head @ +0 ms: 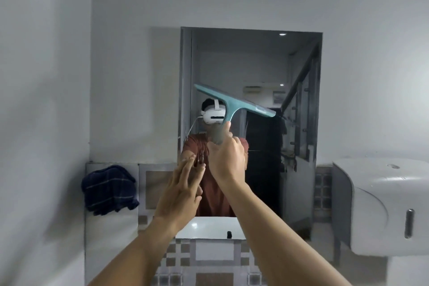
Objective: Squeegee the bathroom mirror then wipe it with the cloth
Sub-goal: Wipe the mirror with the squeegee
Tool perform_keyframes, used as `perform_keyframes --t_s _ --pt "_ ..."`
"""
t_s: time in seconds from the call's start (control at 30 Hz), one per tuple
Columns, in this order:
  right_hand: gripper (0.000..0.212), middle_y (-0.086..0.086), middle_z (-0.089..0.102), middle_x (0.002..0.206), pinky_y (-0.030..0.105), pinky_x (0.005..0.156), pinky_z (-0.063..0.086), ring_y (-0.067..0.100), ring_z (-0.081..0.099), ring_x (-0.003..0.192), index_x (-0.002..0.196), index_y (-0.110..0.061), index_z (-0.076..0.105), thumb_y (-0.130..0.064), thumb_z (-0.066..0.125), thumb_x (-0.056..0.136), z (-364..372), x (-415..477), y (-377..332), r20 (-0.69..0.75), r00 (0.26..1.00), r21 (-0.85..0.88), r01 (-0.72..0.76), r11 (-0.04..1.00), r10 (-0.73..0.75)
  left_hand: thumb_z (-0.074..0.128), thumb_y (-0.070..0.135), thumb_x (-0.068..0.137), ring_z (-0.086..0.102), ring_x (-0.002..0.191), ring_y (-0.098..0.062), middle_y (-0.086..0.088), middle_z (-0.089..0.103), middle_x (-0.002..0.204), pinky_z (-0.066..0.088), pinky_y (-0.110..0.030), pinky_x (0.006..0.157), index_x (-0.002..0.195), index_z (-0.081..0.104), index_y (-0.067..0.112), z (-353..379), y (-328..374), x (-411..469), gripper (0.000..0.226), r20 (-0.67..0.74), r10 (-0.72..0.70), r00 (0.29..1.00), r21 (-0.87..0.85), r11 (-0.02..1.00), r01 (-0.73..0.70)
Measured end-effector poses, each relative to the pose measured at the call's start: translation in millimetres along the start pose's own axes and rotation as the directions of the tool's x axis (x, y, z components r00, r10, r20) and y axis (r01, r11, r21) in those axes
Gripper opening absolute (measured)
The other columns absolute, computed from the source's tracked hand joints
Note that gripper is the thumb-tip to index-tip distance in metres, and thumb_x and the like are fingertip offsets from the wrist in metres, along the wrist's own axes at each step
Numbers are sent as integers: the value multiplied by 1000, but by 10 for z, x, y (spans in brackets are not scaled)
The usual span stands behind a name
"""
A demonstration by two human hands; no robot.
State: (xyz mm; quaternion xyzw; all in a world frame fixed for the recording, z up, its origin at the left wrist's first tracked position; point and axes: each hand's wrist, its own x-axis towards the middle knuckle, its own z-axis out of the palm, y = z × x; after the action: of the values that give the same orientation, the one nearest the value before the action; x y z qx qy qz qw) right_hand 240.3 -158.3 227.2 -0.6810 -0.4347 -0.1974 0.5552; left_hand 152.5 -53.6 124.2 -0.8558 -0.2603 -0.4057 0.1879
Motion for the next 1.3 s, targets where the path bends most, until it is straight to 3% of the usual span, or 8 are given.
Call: perform_keyframes --t_s 0.2,0.3,0.4,0.73,0.9,1.1,1.23,1.3 --pt "64 10 58 131 41 84 58 28 59 117 157 -17 29 -23 55 100 169 -91 48 42 992 -72 118 990 -115 91 34 66 39 143 -36 -17 31 159 50 -45 102 150 43 17 136 -54 -167 98 43 -21 999 3 1000 21" --pt "63 10 58 133 41 72 60 28 63 111 157 -22 31 -23 54 99 163 -110 133 70 984 -164 173 971 -163 95 30 60 44 140 -37 -17 35 157 58 -42 91 147 47 16 196 -77 -204 100 58 -21 998 -2 1000 21" --pt "60 9 59 137 38 77 57 29 61 118 155 -25 37 -23 54 97 83 -120 248 55 977 -259 212 942 -205 95 21 59 44 140 -37 -17 40 155 58 -38 88 147 49 15 226 -80 -202 99 42 -18 999 -11 1000 18" --pt "62 15 58 136 48 82 56 37 58 111 148 -27 49 -8 56 89 -555 17 591 156 933 -509 357 783 -324 87 13 71 36 145 -38 -18 33 157 58 -44 94 152 41 14 319 -145 -218 93 -4 42 999 -10 999 -42" --pt "57 7 55 139 47 87 49 32 55 108 146 -36 49 -22 62 93 -958 305 735 239 884 -639 455 620 -402 87 13 71 39 143 -39 -20 35 156 53 -47 99 152 41 13 345 -157 -218 93 -21 49 999 9 999 -49" --pt "52 3 57 132 47 89 44 29 50 106 143 -39 54 -25 46 93 -1344 434 841 275 877 -678 467 568 -394 88 13 69 46 137 -43 -21 40 154 53 -54 100 150 43 14 365 -175 -206 93 -25 51 998 36 998 -50" --pt "58 10 61 130 50 83 46 34 54 101 139 -35 59 -33 27 90 -1446 426 931 282 872 -679 477 558 -401 68 28 87 46 137 -40 -19 43 153 49 -54 105 149 43 18 304 -197 -158 68 -45 70 997 74 995 -67" --pt "52 9 62 130 50 83 45 34 54 101 138 -35 60 -29 37 92 -1496 453 989 253 877 -690 460 559 -409 44 34 94 49 135 -36 -17 47 150 48 -50 106 148 44 20 171 -180 -63 56 -85 73 994 92 994 -65"
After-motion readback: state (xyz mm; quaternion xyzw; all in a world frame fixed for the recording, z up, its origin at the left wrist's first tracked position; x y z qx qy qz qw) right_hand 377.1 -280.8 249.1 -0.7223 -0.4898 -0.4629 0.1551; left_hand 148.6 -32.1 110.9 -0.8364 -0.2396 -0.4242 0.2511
